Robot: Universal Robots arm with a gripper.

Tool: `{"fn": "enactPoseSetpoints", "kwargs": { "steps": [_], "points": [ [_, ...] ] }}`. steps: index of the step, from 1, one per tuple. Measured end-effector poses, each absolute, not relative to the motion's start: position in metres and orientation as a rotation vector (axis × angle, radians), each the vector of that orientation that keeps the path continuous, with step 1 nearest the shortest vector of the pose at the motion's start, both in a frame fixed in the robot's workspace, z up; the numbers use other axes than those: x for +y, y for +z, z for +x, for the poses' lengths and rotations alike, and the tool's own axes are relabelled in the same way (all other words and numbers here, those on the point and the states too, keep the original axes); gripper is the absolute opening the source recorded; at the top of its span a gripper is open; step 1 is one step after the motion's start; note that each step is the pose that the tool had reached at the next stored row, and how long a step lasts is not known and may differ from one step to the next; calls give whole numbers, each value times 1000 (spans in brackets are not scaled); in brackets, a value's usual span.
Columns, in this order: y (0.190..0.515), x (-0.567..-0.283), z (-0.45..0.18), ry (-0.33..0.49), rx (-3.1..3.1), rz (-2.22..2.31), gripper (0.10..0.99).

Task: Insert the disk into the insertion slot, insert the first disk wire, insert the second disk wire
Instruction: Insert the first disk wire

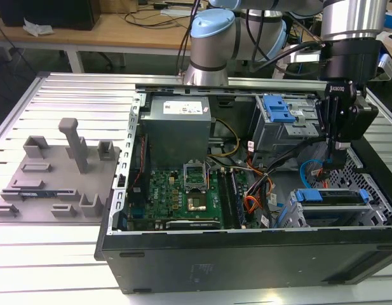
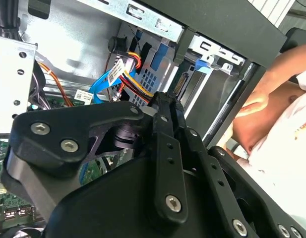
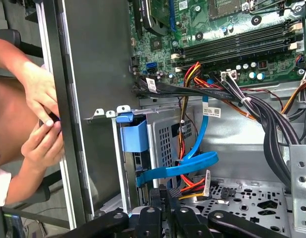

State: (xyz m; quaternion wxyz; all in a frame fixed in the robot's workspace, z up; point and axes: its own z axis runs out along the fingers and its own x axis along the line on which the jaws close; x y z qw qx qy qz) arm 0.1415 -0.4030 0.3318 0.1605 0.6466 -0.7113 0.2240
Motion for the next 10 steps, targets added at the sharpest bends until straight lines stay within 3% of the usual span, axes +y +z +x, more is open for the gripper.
{"fn": "enactPoseSetpoints", "kwargs": {
  "steps": [5, 10],
  "points": [
    [332, -403, 147, 599, -2007, 1845, 165],
    [334, -403, 165, 495, -1940, 1837, 165]
  ]
}}
